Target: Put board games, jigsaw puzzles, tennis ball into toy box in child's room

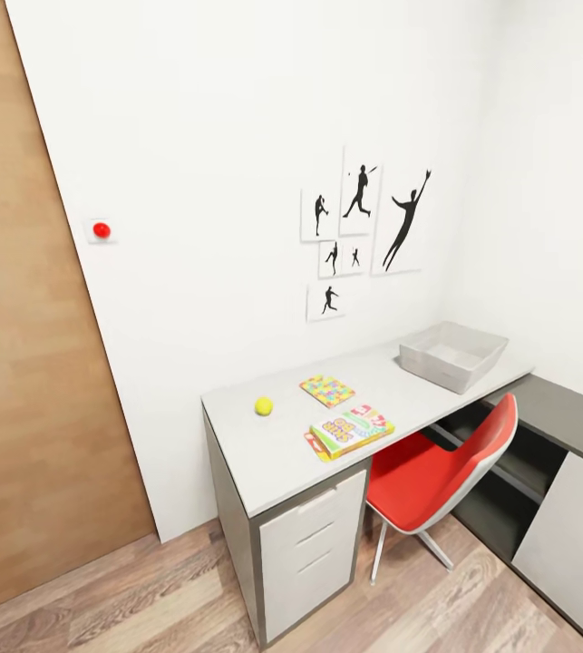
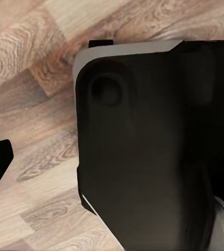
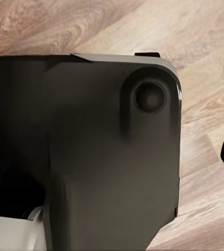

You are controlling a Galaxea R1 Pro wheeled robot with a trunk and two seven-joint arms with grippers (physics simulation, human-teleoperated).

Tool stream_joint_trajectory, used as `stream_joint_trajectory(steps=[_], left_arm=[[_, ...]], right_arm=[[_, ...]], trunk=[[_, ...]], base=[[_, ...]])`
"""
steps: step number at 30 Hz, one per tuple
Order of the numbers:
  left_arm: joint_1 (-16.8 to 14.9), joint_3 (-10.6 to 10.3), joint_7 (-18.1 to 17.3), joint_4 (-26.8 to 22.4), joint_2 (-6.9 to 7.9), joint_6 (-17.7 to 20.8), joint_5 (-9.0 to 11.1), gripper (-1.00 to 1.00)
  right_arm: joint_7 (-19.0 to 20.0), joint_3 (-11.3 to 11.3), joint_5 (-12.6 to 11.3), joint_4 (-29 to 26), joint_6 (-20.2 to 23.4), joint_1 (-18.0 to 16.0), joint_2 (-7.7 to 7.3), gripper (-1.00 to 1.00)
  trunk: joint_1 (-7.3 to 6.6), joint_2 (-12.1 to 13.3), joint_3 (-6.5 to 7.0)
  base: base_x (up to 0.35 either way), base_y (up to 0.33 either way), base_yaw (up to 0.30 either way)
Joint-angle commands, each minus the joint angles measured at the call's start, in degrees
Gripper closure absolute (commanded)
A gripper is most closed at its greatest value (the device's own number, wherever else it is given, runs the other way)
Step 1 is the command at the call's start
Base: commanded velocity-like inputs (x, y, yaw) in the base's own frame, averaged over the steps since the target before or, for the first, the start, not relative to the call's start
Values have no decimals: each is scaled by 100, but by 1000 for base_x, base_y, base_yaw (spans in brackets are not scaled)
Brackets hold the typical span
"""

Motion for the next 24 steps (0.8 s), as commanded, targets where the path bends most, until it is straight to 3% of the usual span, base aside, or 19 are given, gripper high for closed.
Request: stream_joint_trajectory(steps=[1,4,12,18,24], left_arm=[[-4,-2,0,-20,7,44,-2,-100],[-41,8,2,-52,22,185,9,-100],[-628,36,3,-104,41,819,31,-100],[-1389,51,-26,-115,101,1377,50,-100],[-2058,60,-78,-117,216,1649,74,-100]], right_arm=[[0,-7,-9,0,-68,-1,8,-100],[12,-14,-11,-2,-182,-1,32,-100],[48,-54,-74,-197,-314,-11,107,-100],[53,-294,-595,-770,-101,-272,97,-100],[71,-384,-1057,-1292,846,-702,17,-100]], trunk=[[-22,38,12],[-88,158,66],[-264,479,210],[-396,719,318],[-528,960,425]], base=[[0,0,0],[0,0,0],[0,0,0],[0,0,0],[0,0,0]])
